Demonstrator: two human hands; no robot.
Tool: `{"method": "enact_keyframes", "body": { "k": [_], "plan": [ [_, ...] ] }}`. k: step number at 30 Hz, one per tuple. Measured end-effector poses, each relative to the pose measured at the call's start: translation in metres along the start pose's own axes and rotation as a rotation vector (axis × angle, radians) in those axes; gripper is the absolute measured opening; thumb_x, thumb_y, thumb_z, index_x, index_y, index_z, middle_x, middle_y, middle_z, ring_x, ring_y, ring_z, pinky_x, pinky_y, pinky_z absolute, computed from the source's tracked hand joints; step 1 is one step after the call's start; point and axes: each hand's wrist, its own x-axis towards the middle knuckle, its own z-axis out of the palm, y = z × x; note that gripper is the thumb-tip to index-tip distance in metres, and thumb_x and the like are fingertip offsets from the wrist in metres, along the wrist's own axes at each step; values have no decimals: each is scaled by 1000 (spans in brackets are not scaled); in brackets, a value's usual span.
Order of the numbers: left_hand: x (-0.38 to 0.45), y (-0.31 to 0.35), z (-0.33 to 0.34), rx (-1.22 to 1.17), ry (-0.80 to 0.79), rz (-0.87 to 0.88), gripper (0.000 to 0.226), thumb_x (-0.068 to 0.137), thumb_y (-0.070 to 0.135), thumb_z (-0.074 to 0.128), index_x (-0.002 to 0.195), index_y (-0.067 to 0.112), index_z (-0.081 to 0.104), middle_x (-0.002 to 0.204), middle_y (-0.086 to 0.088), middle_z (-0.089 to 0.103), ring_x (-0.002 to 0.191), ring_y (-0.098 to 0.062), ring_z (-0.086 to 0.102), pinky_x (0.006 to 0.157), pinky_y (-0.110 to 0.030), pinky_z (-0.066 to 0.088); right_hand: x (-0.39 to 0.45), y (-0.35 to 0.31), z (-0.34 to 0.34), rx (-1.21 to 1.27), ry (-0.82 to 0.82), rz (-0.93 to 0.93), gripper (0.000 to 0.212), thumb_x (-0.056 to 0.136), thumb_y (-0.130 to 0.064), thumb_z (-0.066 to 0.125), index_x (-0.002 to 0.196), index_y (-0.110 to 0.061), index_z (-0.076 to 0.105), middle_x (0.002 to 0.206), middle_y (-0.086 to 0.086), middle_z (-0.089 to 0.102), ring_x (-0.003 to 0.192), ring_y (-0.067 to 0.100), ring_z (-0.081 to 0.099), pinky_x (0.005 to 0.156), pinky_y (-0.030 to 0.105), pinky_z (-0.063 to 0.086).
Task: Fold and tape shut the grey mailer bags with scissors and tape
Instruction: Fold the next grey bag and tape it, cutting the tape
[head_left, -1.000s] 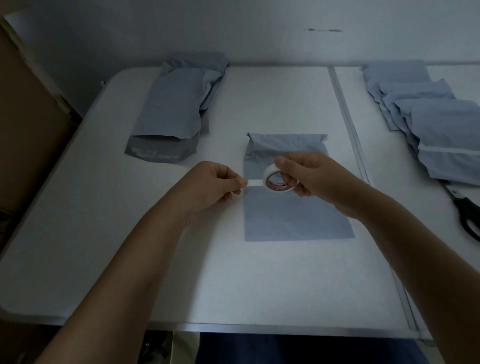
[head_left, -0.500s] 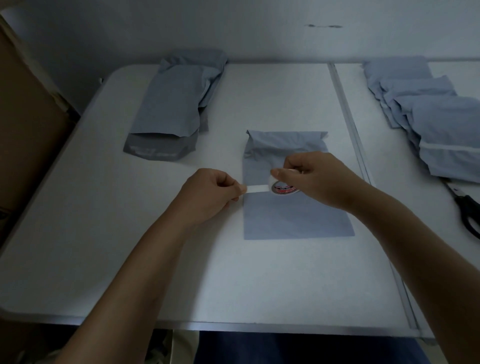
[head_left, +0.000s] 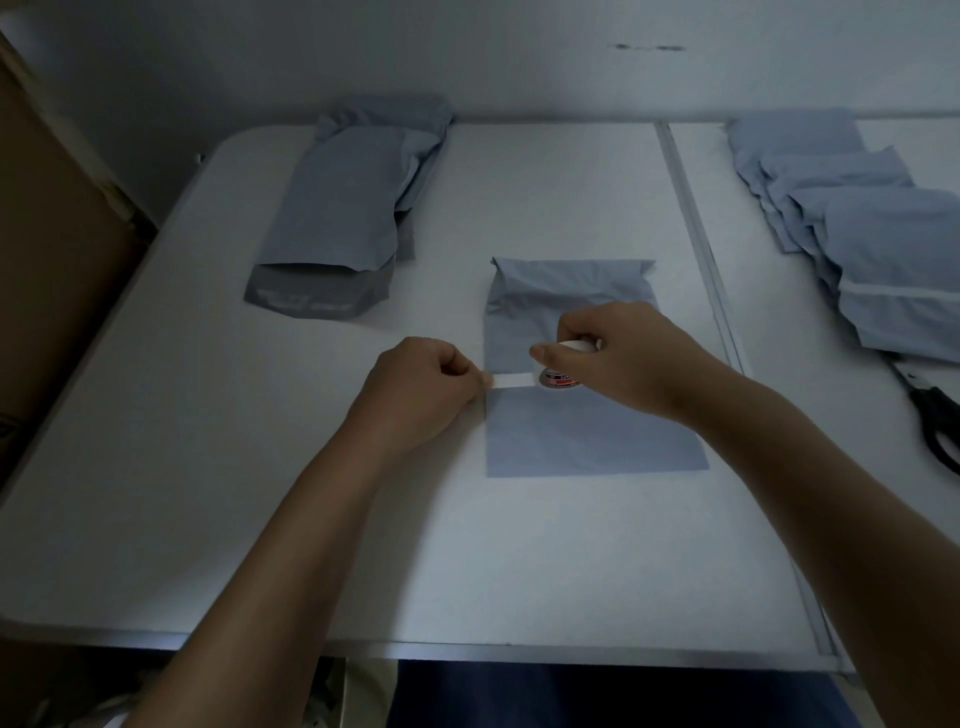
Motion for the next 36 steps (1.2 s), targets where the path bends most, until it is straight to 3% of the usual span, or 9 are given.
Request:
{"method": "enact_keyframes", "body": {
  "k": [8,19,28,36],
  "plan": [
    [1,3,0,26,-1,-2,19,87,35,65,79,19,69,72,5,66,63,-6,55,53,-21,36,2,-1,0,-32,-33,-6,36,89,-42,61,64,-17,53,58,-6,48,50,6,39,52,21,26],
    [2,2,4,59,23,7,18,87,33,64,76,19,66,73,6,64,65,-7,57,54,-23,38,6,-8,1,-97,-55,26,38,89,-46,59,60,-24,47,59,-6,50,54,7,43,53,25,28],
    [2,2,6,114,39,19,16,87,34,62,79,21,65,77,7,64,72,-10,59,65,-29,49,8,-13,4,-160,-59,28,37,88,-48,58,61,-24,48,65,-3,57,57,6,44,55,26,30],
    [3,4,7,160,40,22,15,87,34,62,83,19,64,81,6,63,75,-11,58,70,-31,50,7,-17,3,-221,-56,21,37,89,-48,56,62,-25,47,58,-7,48,54,5,40,51,23,28]
  ]
}}
